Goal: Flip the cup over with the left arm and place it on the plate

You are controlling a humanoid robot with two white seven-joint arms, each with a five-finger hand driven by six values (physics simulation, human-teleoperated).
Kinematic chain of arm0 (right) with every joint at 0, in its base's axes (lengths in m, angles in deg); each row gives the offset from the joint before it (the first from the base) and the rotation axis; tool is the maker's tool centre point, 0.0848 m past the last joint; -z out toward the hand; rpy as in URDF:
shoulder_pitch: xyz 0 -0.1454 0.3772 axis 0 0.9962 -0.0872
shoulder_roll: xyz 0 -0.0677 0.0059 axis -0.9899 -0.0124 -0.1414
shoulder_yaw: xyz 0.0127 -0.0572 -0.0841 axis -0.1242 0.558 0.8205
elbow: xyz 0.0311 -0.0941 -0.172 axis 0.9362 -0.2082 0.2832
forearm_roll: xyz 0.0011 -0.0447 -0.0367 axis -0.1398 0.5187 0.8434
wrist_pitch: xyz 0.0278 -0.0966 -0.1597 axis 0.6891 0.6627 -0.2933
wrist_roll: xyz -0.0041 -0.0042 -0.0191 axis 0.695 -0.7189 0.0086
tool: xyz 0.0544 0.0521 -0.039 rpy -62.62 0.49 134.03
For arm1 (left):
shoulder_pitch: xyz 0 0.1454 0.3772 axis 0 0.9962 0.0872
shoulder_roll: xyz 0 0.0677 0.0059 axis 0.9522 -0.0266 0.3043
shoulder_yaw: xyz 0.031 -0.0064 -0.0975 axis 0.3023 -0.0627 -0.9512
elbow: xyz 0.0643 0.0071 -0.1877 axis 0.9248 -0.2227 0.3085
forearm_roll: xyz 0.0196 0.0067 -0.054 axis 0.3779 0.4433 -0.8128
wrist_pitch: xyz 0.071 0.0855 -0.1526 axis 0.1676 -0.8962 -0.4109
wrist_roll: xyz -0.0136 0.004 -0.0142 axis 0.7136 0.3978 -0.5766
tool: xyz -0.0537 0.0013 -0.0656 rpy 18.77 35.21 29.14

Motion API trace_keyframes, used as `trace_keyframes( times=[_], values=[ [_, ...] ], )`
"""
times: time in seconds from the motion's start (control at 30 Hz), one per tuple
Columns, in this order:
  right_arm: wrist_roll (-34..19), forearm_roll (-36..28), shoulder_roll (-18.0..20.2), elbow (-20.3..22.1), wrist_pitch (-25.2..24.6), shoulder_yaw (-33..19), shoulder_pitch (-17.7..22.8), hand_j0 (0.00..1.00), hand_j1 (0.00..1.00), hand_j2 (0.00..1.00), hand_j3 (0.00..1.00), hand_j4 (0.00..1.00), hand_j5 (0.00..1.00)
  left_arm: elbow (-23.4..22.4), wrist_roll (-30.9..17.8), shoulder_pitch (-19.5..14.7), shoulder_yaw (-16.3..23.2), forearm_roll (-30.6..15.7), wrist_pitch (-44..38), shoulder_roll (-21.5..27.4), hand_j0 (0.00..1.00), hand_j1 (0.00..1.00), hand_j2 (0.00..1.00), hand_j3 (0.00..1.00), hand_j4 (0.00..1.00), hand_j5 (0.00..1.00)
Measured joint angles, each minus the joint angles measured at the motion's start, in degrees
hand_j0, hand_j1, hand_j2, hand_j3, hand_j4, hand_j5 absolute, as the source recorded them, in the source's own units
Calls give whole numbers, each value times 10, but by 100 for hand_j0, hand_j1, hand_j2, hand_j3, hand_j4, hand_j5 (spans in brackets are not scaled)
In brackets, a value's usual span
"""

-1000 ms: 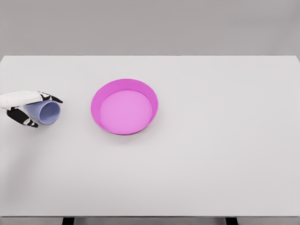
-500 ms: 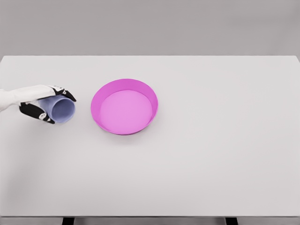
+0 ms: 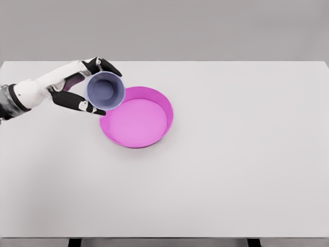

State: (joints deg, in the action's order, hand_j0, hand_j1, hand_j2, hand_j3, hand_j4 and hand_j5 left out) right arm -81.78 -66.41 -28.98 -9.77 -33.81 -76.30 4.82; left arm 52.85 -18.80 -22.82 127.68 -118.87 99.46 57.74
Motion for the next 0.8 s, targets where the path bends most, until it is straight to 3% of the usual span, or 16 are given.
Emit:
trace_keyframes(
  times=[0.23, 0.37, 0.6, 0.8],
  values=[
    [0, 0, 0, 0, 0, 0, 0, 100, 100, 100, 100, 100, 100, 11, 4, 2, -2, -118, -122, -82, 45, 45, 45, 45, 45, 45],
    [0, 0, 0, 0, 0, 0, 0, 100, 100, 100, 100, 100, 100, -19, 4, 18, 1, -159, -177, -125, 45, 45, 45, 45, 45, 45],
    [0, 0, 0, 0, 0, 0, 0, 100, 100, 100, 100, 100, 100, -97, 0, 33, 6, -180, -210, -162, 46, 46, 46, 46, 46, 46],
    [0, 0, 0, 0, 0, 0, 0, 100, 100, 100, 100, 100, 100, -128, 1, 40, 8, -182, -214, -164, 46, 46, 46, 46, 46, 46]
  ],
)
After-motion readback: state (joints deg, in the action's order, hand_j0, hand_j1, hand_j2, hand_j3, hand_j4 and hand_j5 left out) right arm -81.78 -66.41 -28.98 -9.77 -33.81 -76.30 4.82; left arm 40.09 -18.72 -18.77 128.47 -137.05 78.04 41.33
